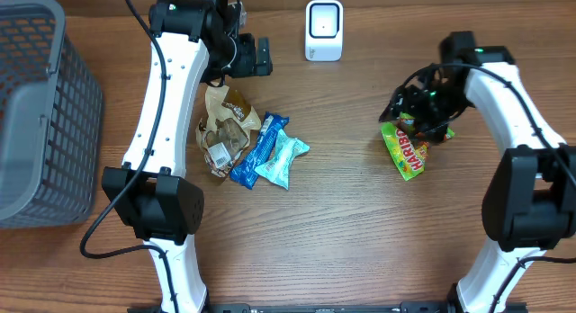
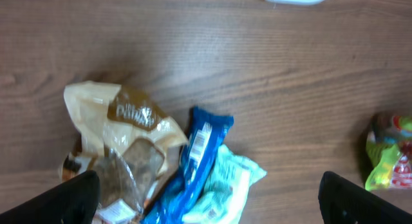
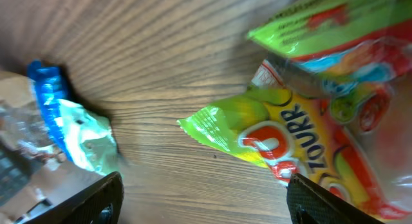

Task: Scan the item barcode
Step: 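Carry the Haribo bag to the table's right side and release it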

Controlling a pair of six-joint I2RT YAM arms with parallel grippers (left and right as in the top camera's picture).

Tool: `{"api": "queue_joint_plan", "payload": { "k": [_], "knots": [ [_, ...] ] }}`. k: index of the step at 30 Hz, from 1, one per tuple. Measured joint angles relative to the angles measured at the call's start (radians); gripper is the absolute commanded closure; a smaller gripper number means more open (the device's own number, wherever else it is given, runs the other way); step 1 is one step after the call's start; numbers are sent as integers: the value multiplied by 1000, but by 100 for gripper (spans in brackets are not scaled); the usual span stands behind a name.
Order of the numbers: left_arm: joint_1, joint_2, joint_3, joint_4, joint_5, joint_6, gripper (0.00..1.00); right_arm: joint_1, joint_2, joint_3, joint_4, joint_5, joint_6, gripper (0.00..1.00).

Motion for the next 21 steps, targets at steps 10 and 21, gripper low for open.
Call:
{"api": "queue_joint_plan", "payload": {
  "k": [10,21],
  "knots": [
    [106,31,441,-230,-4,25,0,-9,0,1,39,86,-23,19],
    [285,-86,756,-315,-24,-11,0,198,43,3,82,192,-26,20]
  ]
}}
